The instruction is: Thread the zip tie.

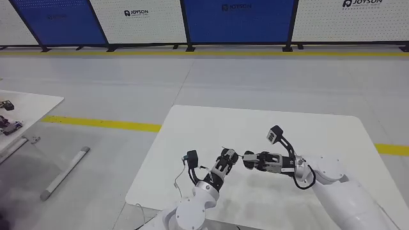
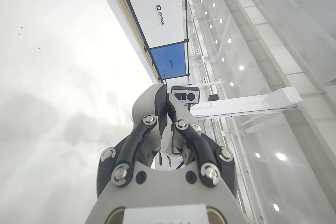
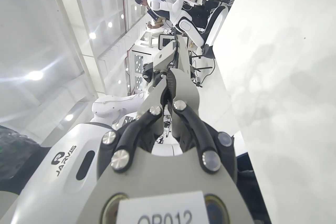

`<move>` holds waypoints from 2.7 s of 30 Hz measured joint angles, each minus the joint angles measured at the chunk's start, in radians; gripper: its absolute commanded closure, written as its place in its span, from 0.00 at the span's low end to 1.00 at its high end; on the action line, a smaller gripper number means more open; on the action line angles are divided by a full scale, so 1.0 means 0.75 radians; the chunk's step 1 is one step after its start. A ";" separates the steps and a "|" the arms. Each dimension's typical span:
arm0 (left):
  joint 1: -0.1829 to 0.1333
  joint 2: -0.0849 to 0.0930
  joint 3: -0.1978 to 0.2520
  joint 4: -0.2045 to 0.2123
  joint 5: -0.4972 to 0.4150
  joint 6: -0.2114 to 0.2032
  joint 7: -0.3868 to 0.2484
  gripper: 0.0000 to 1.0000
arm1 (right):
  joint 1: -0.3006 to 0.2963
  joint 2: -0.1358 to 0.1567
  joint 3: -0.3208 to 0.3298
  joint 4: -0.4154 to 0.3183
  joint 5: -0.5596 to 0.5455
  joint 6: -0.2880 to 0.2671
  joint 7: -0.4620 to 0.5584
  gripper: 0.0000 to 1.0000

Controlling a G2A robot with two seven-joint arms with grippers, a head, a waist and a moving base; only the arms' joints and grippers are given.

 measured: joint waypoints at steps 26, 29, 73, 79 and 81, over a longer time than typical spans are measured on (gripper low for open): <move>-0.001 -0.012 -0.031 0.061 0.050 -0.053 -0.149 0.00 | -0.033 0.001 0.046 -0.036 -0.021 0.061 0.025 1.00; 0.007 -0.002 -0.080 0.078 0.035 -0.096 -0.263 0.00 | -0.042 0.010 0.069 -0.041 -0.037 0.082 0.045 1.00; 0.039 0.007 -0.206 0.104 -0.027 -0.215 -0.532 0.99 | -0.049 0.016 0.088 -0.057 -0.065 0.136 0.041 1.00; 0.056 0.012 -0.233 0.087 -0.052 -0.190 -0.602 1.00 | -0.049 0.016 0.088 -0.057 -0.065 0.136 0.041 1.00; 0.060 0.013 -0.243 0.083 -0.059 -0.185 -0.626 1.00 | -0.049 0.016 0.088 -0.057 -0.065 0.136 0.041 1.00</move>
